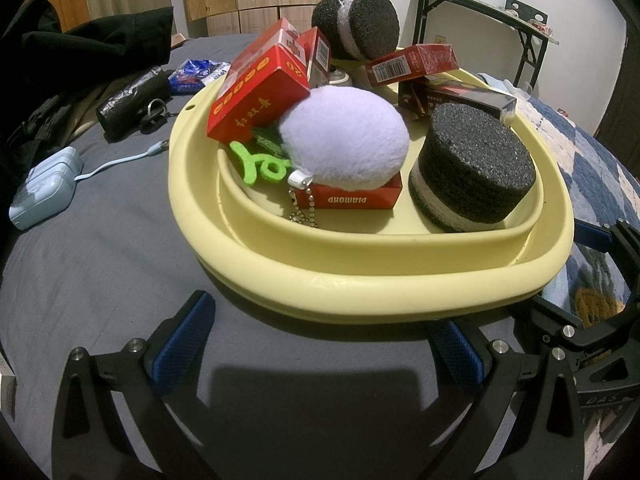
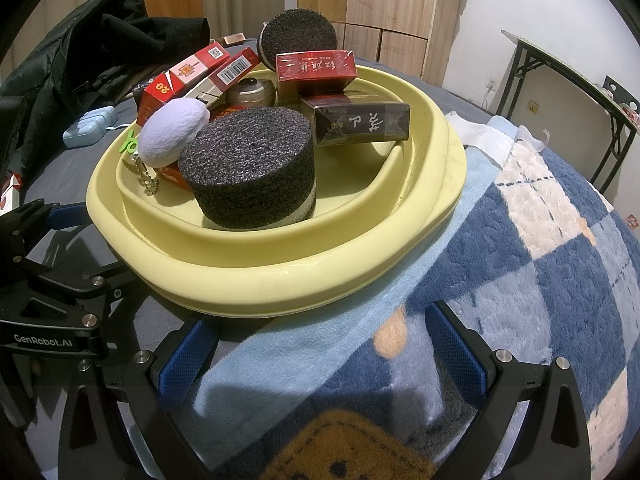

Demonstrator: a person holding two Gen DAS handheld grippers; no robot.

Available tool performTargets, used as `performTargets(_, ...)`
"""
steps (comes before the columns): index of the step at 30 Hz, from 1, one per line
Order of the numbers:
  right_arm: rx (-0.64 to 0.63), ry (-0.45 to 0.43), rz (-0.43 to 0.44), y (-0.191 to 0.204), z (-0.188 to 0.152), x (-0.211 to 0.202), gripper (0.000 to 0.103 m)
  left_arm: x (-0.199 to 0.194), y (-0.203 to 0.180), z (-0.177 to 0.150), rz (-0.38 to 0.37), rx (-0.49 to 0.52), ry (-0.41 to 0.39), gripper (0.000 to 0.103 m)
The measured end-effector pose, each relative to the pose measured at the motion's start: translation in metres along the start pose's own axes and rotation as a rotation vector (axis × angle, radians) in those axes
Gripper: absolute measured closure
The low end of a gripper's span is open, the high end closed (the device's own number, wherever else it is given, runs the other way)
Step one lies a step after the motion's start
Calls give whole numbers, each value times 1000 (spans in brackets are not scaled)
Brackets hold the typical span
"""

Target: Organize rigid objects

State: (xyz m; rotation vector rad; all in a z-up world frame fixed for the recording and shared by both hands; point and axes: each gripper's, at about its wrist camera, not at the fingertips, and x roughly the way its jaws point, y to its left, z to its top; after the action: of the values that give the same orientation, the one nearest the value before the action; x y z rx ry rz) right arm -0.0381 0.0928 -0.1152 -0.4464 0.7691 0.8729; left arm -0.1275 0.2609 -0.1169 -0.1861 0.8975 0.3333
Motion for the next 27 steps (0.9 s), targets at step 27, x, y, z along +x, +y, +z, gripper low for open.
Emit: performTargets(27,0,0,0,0,0,0,0,0,2,1,-3,-2,-3,0)
